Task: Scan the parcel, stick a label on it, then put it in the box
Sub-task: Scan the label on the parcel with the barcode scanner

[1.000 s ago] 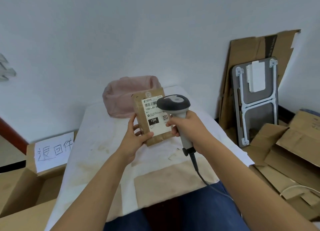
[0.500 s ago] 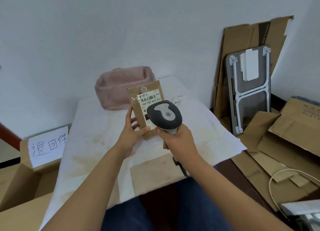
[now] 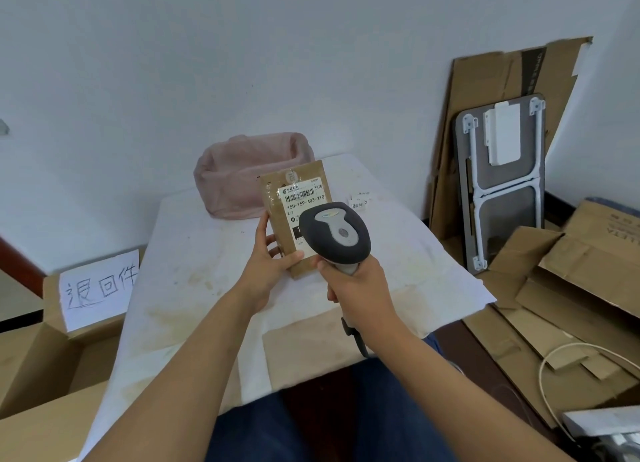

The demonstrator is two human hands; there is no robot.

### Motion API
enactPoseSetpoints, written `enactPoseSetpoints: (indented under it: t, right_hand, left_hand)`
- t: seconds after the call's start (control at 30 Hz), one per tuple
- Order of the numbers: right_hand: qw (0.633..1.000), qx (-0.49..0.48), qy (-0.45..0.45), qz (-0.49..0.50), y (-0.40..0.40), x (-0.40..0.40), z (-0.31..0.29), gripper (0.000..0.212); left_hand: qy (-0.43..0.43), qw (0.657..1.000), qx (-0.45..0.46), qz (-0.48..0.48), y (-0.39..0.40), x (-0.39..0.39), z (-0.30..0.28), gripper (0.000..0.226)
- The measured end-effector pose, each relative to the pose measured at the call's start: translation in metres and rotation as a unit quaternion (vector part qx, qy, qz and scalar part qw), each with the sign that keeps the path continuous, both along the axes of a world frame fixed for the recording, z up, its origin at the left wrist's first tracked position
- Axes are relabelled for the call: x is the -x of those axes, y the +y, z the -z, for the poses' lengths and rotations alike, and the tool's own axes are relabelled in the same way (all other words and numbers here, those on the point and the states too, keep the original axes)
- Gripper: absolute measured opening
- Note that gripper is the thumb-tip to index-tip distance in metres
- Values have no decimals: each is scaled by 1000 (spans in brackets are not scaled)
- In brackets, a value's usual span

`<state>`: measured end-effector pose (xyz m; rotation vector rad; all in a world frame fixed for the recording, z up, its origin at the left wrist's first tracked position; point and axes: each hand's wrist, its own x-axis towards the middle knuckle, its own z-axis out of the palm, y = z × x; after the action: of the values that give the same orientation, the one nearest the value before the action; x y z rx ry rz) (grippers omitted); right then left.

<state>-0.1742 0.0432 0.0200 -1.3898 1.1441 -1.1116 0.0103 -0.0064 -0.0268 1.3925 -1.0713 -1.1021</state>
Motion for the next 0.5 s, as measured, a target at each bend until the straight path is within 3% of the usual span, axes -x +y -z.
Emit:
enactPoseSetpoints:
  t: [0.17, 0.5]
  right_hand:
    - [1000, -12, -13, 8, -1, 0, 0, 12]
    - [1000, -17, -26, 7, -3, -5, -1, 24]
  left_hand:
    - [3, 1000, -1, -5, -1, 0, 1, 104]
    - [-5, 1000, -14, -10, -4, 0, 0, 104]
